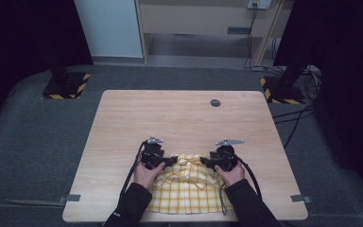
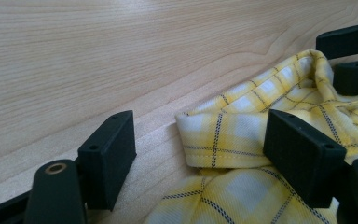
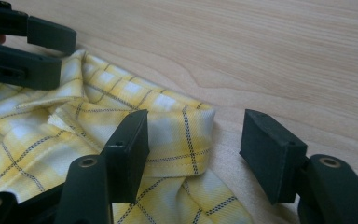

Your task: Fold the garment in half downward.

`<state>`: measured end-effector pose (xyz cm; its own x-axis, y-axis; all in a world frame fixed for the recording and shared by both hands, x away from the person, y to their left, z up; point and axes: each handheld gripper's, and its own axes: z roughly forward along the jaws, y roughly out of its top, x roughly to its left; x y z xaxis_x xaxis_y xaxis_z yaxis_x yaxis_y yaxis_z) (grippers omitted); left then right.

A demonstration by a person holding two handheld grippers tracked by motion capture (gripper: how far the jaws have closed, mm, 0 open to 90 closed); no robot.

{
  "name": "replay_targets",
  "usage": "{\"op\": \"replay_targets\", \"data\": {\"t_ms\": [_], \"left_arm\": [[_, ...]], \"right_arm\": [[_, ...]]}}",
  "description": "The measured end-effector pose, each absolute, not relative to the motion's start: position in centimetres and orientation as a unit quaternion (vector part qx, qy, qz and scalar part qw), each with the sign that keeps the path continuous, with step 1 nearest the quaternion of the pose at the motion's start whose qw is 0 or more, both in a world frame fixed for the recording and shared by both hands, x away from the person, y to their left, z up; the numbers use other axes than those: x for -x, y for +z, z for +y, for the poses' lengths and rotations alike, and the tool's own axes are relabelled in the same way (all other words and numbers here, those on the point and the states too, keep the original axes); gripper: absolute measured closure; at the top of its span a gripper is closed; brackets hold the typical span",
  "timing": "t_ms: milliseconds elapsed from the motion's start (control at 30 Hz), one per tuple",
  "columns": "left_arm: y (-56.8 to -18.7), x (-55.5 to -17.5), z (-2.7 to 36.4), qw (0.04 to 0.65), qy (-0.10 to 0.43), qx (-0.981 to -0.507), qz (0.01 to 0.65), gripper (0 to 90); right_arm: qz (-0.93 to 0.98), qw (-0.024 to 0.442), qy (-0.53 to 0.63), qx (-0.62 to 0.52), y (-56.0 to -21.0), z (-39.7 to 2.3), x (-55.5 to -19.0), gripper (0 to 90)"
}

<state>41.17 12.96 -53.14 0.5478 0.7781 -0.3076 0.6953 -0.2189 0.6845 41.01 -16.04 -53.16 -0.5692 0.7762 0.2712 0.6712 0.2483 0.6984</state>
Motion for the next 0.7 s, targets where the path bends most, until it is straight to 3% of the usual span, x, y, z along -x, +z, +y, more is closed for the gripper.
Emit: {"op": "replay_targets", "data": {"t_ms": [333,700], "left_arm": [[-53.2,-40.7,12.8,0.408,0.055,-0.789,0.456,26.5],[-53.3,-40.2,12.2,0.406,0.066,-0.804,0.430,42.8]], "right_arm": [[0.805,0.094,0.399,-0.429,-53.6,-15.4,-40.1,48.4],[0.822,0.128,0.385,-0.399,-53.7,-14.5,-39.4,60.3]]}}
